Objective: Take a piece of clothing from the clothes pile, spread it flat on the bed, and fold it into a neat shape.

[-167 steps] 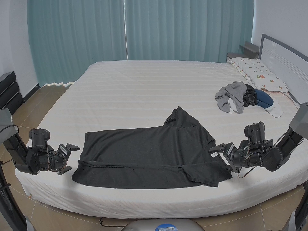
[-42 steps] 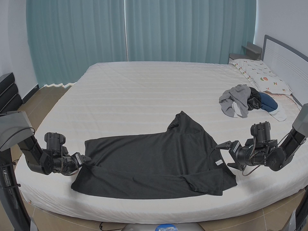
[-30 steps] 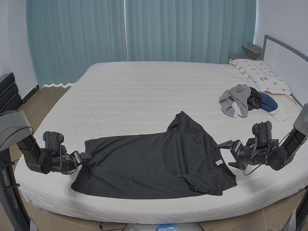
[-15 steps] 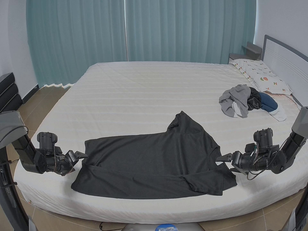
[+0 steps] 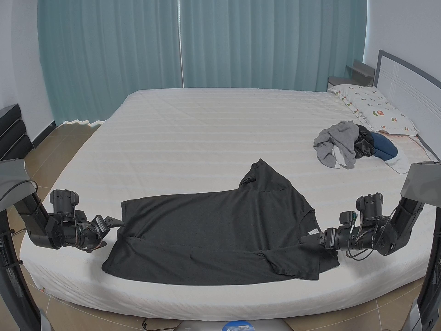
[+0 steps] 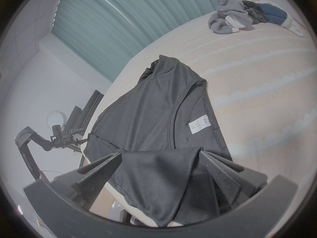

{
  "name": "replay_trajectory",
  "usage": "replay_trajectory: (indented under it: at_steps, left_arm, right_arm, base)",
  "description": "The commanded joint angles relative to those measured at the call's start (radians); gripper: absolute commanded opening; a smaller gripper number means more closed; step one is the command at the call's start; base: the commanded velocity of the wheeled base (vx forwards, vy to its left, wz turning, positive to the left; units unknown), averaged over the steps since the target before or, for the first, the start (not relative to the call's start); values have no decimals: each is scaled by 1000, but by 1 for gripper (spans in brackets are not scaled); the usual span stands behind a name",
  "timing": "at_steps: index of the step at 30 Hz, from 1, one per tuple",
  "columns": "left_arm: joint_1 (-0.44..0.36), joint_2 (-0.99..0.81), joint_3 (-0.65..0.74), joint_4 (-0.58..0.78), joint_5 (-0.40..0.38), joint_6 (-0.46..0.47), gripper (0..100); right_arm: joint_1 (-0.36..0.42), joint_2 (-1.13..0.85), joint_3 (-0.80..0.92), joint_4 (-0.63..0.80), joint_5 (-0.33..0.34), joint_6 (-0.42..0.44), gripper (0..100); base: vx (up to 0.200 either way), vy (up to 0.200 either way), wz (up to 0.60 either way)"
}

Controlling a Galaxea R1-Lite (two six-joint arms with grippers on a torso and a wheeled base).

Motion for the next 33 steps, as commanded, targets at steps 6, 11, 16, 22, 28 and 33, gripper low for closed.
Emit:
replay_trajectory:
  at_steps: [6,11,16,22,28,33]
  left_arm:
    - [2,1,-1,-1,-1,-2,100]
    - [2,2,-4,-1,-1,-2,100]
    - [2,4,-9,-1,-1,-2,100]
    - [3,-9,-6,-1,-1,-1,100]
    - [2,-56,9,4,-1,1,100]
    - [-18,-62,29,-1,-1,7,100]
  right_arm:
    - [-19,74,37,-77,57,-7,100]
    - [-44,109,54,-138,77,-30,0]
    - [-61,118,58,-175,83,-32,0]
    - [-76,104,68,-176,117,-30,0]
    - [-82,52,109,-207,154,-13,0]
    - [-82,12,161,-272,174,11,0]
  base:
    - [0,0,0]
    - [0,0,0]
    - [0,0,0]
    - [0,0,0]
    - [0,0,0]
    - [0,0,0]
